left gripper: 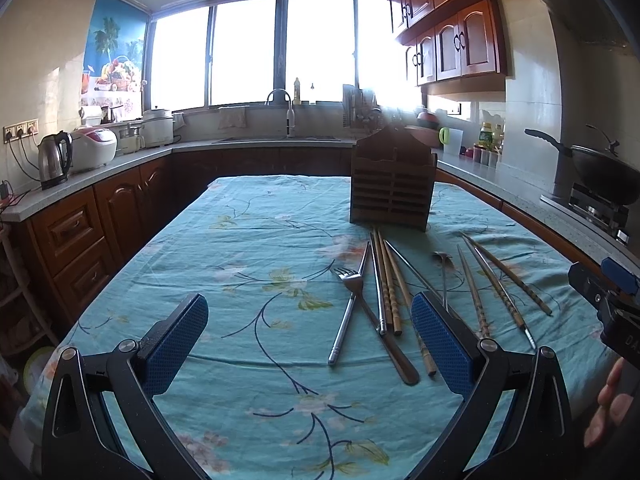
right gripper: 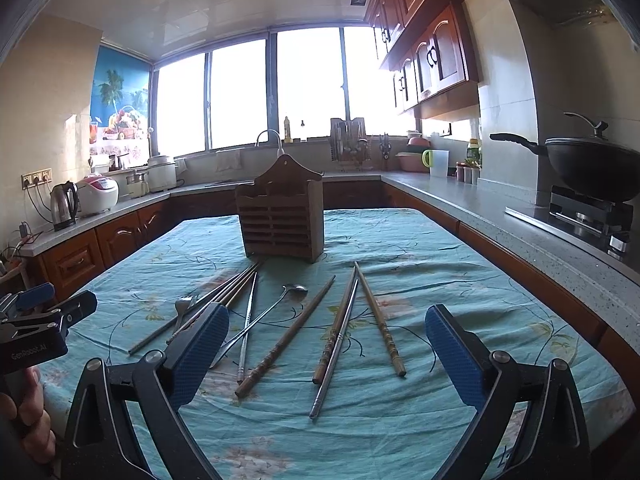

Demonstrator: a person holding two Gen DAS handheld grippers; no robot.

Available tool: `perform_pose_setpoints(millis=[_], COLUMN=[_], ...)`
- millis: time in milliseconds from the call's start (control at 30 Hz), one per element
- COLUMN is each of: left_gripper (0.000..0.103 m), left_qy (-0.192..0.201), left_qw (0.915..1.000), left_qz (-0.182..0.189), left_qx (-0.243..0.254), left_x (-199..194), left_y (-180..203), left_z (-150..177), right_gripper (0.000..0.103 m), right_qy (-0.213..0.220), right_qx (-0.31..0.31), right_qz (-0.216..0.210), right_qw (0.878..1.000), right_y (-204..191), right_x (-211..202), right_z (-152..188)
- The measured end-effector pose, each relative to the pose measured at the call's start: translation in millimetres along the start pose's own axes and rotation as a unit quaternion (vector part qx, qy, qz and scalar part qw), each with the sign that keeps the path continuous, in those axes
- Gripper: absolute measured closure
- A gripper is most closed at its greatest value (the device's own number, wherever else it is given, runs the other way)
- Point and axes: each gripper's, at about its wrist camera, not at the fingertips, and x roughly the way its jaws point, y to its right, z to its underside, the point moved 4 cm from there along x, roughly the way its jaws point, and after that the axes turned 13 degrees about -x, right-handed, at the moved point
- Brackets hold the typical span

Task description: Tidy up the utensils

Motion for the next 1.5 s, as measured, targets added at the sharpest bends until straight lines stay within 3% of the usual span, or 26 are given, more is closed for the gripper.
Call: perform_pose_setpoints(millis=[1033, 1233, 1500], left_gripper=[0.000, 0.000, 0.000], left_qy=[-0.005, -0.013, -0.057], left_qw=[1.0000, 0.9998, 0.9980], left_qz=[0.005, 0.009, 0.012], left_qx=[0.000, -0.013, -0.023], left_x=[1, 4, 23], left_y=[-1, -5, -9], left_z=[3, -1, -11], right_gripper=[0.003, 0.003, 0.003], right_qy=[-0.001, -0.004, -0.015], right_qx=[0.001, 0.007, 0.014], right_qz=[-0.002, -0.013, -0.041], right_qw=[1.000, 1.000, 0.999], right_y=[-2, 0, -3], right_x=[-1, 2, 10], right_z=[1, -3, -11])
